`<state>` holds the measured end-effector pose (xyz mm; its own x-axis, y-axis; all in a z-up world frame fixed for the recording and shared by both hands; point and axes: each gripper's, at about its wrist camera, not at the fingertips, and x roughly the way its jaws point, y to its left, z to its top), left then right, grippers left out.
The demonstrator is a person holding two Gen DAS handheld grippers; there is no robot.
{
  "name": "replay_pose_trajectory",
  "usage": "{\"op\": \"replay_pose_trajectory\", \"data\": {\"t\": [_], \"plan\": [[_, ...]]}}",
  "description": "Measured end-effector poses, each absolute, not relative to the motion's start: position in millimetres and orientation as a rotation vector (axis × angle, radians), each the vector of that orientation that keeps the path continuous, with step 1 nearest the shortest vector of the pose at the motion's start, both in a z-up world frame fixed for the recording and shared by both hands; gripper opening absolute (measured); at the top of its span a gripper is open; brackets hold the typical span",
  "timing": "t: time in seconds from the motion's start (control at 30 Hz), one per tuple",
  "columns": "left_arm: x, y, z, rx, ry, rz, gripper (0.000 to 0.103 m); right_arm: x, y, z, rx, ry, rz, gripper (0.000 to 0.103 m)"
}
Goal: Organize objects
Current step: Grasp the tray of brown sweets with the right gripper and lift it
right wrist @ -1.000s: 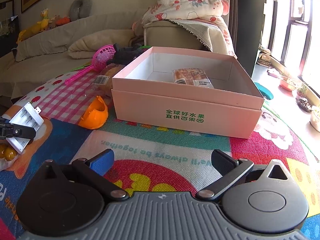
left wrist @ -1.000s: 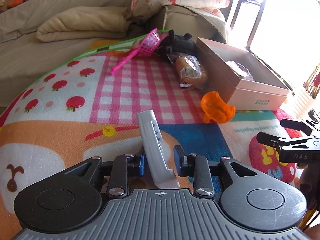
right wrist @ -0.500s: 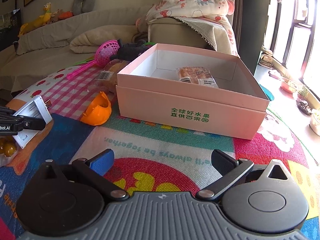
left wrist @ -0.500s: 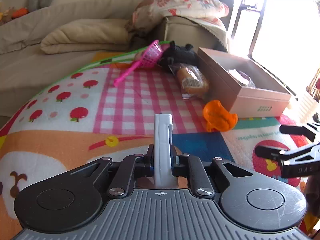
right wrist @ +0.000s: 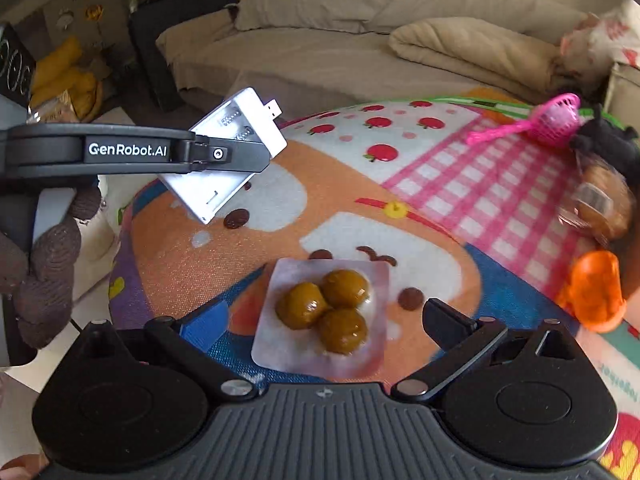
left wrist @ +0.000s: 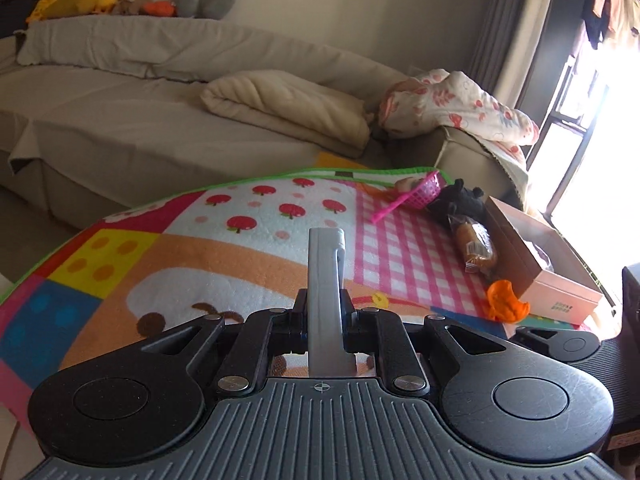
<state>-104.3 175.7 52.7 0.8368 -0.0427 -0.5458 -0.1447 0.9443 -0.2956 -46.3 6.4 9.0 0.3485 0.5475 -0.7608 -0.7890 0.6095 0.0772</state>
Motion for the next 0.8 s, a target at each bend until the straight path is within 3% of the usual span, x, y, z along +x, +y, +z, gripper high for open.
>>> {"op": "replay_pose_trajectory", "data": {"t": [0.03, 0.07, 0.13, 0.5, 0.8], "plan": [[-106.4, 177.4, 51.2, -0.348, 0.575, 0.049, 0.015, -46.7, 12.8, 6.9, -0.355, 0.856, 0.883, 0.09], [-108.5, 178.5, 50.3, -0.359, 0.568, 0.042, 0.015, -48.5, 16.6, 6.7, -0.38, 0.85, 0.871, 0.089], [-112.2, 178.7, 49.3, -0.376, 0.552, 0.025, 0.015, -52.0, 15.7, 10.8, -0.411, 0.842, 0.871, 0.074], [-111.6, 138.6, 41.7, -0.366, 0.574, -0.122, 0.015, -45.2, -80.3, 21.1, -0.422, 0.894, 0.657, 0.073], [-95.6, 77.2, 52.8, -0.276, 0.608, -0.285, 0.015, -63.8, -184.5, 53.9, -0.254, 0.804, 0.462, 0.073]]}}
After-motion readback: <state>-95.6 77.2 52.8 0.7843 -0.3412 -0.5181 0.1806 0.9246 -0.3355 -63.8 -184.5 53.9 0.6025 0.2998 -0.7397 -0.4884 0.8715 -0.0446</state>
